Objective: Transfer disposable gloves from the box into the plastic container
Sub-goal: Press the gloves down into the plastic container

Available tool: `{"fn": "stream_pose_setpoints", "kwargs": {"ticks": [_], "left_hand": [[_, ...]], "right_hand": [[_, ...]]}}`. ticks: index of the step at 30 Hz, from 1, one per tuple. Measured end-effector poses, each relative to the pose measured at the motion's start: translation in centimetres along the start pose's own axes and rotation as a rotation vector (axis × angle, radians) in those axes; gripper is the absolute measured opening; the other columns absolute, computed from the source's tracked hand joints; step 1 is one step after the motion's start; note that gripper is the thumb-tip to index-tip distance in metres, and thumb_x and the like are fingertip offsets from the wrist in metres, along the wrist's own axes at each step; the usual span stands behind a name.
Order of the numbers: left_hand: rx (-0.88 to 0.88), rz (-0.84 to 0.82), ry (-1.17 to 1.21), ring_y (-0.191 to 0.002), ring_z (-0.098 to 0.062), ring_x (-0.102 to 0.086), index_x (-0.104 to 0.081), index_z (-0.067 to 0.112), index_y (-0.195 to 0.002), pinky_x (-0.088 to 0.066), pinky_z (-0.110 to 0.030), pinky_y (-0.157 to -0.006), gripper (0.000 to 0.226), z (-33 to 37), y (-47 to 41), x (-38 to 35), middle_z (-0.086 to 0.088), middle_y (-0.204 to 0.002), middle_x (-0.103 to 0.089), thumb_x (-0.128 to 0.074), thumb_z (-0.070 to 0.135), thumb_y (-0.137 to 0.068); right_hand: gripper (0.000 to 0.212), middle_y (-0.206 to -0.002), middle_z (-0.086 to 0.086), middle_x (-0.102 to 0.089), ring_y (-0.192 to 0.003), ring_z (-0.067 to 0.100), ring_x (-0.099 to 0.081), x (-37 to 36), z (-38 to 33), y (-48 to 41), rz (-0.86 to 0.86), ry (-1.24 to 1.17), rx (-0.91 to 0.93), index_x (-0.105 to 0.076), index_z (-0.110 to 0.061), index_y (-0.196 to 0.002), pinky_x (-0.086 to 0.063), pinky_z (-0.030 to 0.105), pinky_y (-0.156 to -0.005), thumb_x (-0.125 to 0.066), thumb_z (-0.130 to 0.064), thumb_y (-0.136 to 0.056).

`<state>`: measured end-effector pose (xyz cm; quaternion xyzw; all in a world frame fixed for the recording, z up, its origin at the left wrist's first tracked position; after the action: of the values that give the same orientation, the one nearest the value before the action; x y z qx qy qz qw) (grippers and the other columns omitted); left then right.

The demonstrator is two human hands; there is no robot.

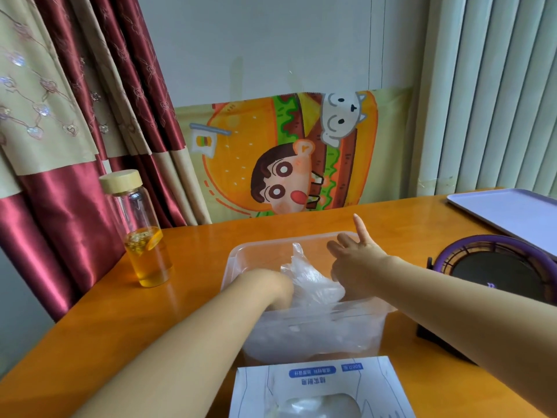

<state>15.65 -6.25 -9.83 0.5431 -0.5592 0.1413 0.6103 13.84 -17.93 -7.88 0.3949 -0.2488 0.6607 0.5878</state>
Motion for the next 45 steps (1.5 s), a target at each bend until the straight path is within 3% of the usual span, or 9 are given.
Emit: {"fn": "stream_pose_setpoints", "kwargs": {"ticks": [5, 8, 12, 16, 22, 25, 31, 38, 45], "left_hand": [[-0.068, 0.518, 0.192, -0.083, -0.017, -0.058, -0.066, 0.017, -0.107, -0.049, -0.031, -0.073, 0.023, -2.1, 5.1, 3.6, -0.001, -0.092, -0.063, -0.053, 0.03, -0.093], [-0.232, 0.792, 0.411, -0.079, -0.002, -0.054, -0.063, 0.03, -0.116, -0.045, -0.015, -0.07, 0.023, -2.5, 9.9, 2.4, 0.014, -0.094, -0.061, -0.055, 0.029, -0.095], [-0.309, 0.832, 0.651, -0.085, 0.004, -0.054, -0.066, 0.035, -0.106, -0.039, -0.005, -0.07, 0.018, -1.9, 13.0, -2.1, 0.018, -0.085, -0.06, -0.06, 0.025, -0.092], [-0.303, 1.023, 0.573, -0.092, 0.02, -0.047, -0.066, 0.033, -0.106, -0.032, 0.002, -0.08, 0.018, -0.7, 14.5, -4.2, 0.029, -0.091, -0.054, -0.059, 0.022, -0.092], [-0.34, 0.518, 0.558, -0.113, 0.016, -0.033, -0.045, 0.042, -0.136, -0.024, 0.0, -0.091, 0.059, 1.3, 12.2, -8.3, 0.033, -0.127, -0.037, -0.063, 0.058, -0.081], [-0.294, 0.338, 0.5, -0.139, 0.0, -0.015, -0.028, 0.043, -0.146, -0.019, -0.024, -0.114, 0.084, 1.6, 10.9, -10.1, 0.03, -0.15, -0.015, -0.061, 0.069, -0.074], [-0.291, 0.311, 0.46, -0.142, -0.004, -0.01, -0.023, 0.042, -0.148, -0.015, -0.029, -0.117, 0.088, 1.7, 10.2, -10.3, 0.025, -0.154, -0.01, -0.06, 0.07, -0.073], [-0.29, 0.331, 0.531, -0.138, -0.006, -0.021, -0.026, 0.043, -0.145, -0.025, -0.035, -0.114, 0.086, 1.9, 10.7, -10.2, 0.023, -0.151, -0.023, -0.063, 0.069, -0.071], [-0.299, 0.339, 0.471, -0.143, -0.004, -0.008, -0.019, 0.041, -0.149, -0.012, -0.028, -0.116, 0.084, 1.9, 10.8, -10.5, 0.023, -0.156, -0.009, -0.057, 0.066, -0.078]], "right_hand": [[0.044, -0.12, -0.009, -0.052, -0.121, 0.015, -0.044, 5.4, 1.5, 3.9, 0.433, -0.516, 0.037, -0.062, -0.035, -0.116, -0.018, 0.052, -0.114, -0.054, -0.062, -0.082], [0.026, -0.101, -0.016, -0.059, -0.09, 0.004, -0.057, 7.1, -0.1, 7.9, 0.572, -0.768, 0.217, -0.068, -0.032, -0.107, -0.048, 0.029, -0.085, -0.066, -0.042, -0.083], [0.023, -0.111, -0.019, -0.061, -0.102, 0.003, -0.053, 5.3, -5.8, 10.9, 0.343, -0.536, 0.445, -0.064, -0.039, -0.113, -0.026, 0.022, -0.101, -0.058, -0.039, -0.091], [0.031, -0.122, -0.016, -0.051, -0.11, 0.008, -0.046, 3.7, -8.2, 11.4, 0.255, -0.399, 0.456, -0.056, -0.041, -0.125, -0.014, 0.026, -0.088, -0.054, -0.036, -0.094], [0.039, -0.121, -0.008, -0.049, -0.107, 0.016, -0.051, 1.6, -9.2, 11.5, 0.141, -0.428, 0.469, -0.049, -0.044, -0.132, -0.029, 0.02, -0.085, -0.055, -0.037, -0.094], [0.025, -0.108, -0.007, -0.05, -0.093, 0.015, -0.055, 1.2, -9.7, 11.0, 0.168, -0.557, 0.481, -0.064, -0.038, -0.117, -0.044, 0.023, -0.075, -0.057, -0.033, -0.093], [0.011, -0.097, -0.009, -0.056, -0.077, 0.008, -0.056, 0.8, -10.0, 11.0, 0.29, -0.74, 0.449, -0.074, -0.024, -0.09, -0.039, 0.014, -0.062, -0.063, -0.024, -0.089], [0.017, -0.114, -0.013, -0.044, -0.084, 0.014, -0.053, 2.7, -10.1, 12.4, 0.314, -0.647, 0.44, -0.061, -0.029, -0.106, -0.036, 0.018, -0.067, -0.048, -0.035, -0.097], [0.02, -0.108, -0.009, -0.063, -0.084, 0.012, -0.058, 1.2, -8.5, 11.3, 0.33, -0.819, 0.253, -0.056, -0.028, -0.109, -0.047, 0.026, -0.069, -0.046, -0.04, -0.097]]}}
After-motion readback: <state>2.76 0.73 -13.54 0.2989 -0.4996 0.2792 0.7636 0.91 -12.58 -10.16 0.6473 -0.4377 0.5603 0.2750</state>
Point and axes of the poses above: each hand's wrist, its own y-axis away from the middle knuckle, its own x-axis out of the back of the hand, z = x × y, the point moved 6 cm from there along -y, towards the middle knuckle
